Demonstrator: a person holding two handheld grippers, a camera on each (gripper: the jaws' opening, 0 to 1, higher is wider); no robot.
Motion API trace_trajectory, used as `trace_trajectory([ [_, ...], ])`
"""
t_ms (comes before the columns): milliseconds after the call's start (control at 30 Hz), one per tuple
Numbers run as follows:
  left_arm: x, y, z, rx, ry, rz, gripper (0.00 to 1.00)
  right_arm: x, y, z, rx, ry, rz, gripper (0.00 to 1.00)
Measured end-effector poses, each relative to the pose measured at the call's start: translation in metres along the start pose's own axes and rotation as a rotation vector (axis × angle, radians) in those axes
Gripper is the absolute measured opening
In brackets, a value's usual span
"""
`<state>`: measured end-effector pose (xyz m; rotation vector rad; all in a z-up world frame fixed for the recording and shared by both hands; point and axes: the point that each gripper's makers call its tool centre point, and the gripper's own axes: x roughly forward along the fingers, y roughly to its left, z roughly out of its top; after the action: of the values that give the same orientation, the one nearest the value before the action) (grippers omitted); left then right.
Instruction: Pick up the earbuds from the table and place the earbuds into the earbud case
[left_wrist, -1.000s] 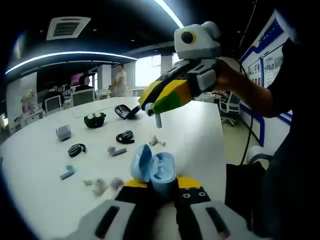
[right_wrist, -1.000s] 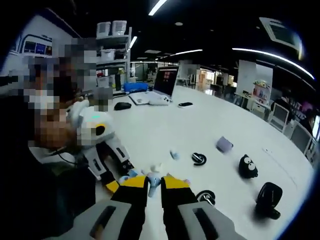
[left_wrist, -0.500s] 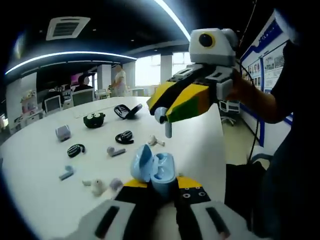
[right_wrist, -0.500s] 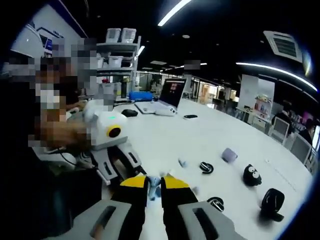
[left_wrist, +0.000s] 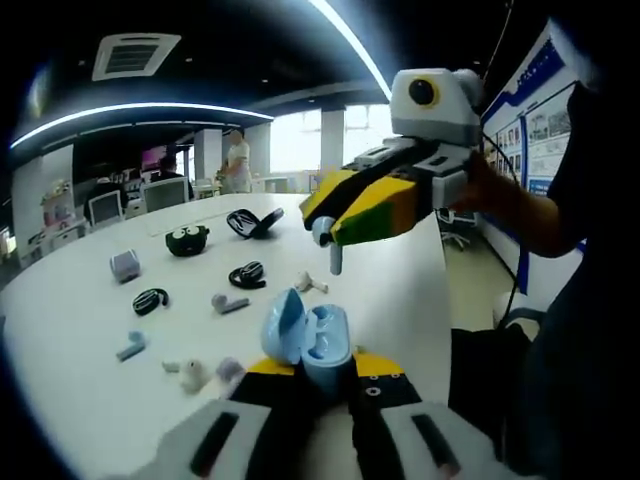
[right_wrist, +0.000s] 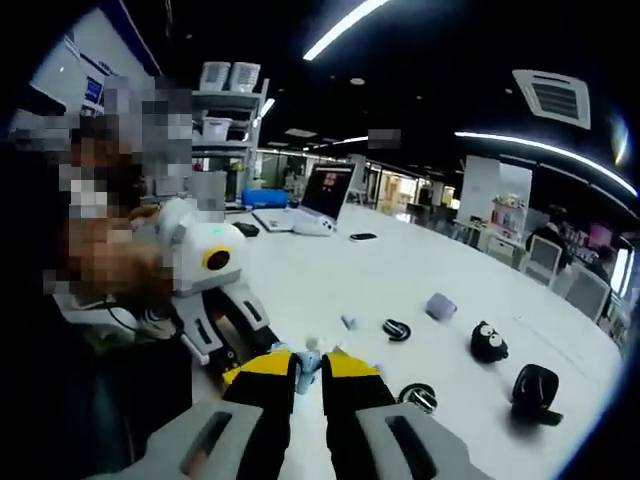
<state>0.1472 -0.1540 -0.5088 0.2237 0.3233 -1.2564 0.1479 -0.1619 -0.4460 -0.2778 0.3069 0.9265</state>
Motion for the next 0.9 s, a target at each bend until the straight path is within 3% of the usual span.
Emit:
trace_trajectory([
  [133, 0.0, 0.0, 0.0, -0.001, -0.001, -0.001, 0.19, -0.004, -0.005, -0.013, 0.027, 0.025, -0.048, 0.1],
  [333, 0.001, 0.0, 0.0, -0.004, -0.004, 0.0, 0.19, -0.007, -0.011, -0.021, 0.016, 0.011, -0.149, 0.1],
  [900, 0.0, 0.0, 0.0, -0.003, -0.005, 0.003, 0.19, -0.027, -0.034, -0.05, 0.144, -0.045, -0.479, 0.1],
])
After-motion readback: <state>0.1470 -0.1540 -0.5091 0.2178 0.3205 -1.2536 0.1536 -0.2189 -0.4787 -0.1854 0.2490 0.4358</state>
